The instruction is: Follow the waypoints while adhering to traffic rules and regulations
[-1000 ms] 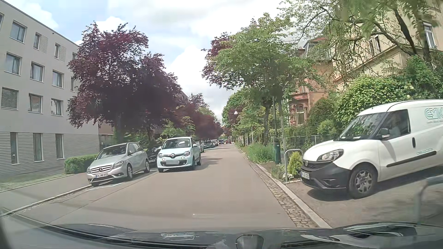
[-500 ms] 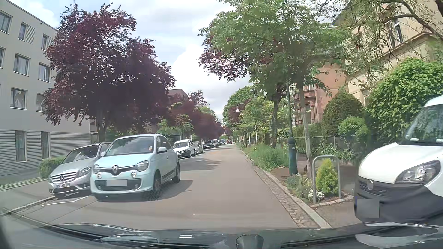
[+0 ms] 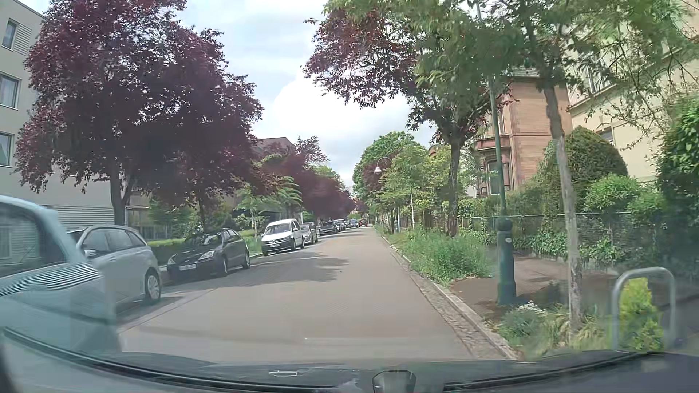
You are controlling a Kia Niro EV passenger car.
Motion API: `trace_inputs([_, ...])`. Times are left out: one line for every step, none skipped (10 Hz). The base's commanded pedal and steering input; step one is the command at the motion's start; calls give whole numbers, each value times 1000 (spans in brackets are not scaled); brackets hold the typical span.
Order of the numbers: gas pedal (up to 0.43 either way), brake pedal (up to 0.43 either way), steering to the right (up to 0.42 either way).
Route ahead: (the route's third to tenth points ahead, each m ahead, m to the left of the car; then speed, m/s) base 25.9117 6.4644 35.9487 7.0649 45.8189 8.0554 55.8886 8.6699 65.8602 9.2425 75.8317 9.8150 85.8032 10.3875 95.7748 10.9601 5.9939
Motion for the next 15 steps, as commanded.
trace_inputs([98,0,-3])
trace_inputs([98,0,-3])
trace_inputs([98,0,-2])
trace_inputs([98,0,-2])
trace_inputs([98,0,-1])
trace_inputs([98,0,-1])
trace_inputs([98,0,-1])
trace_inputs([98,0,-1])
trace_inputs([98,0,-1])
trace_inputs([98,0,-1])
trace_inputs([98,0,-1])
trace_inputs([98,0,0])
trace_inputs([98,0,0])
trace_inputs([98,0,0])
trace_inputs([98,0,0])
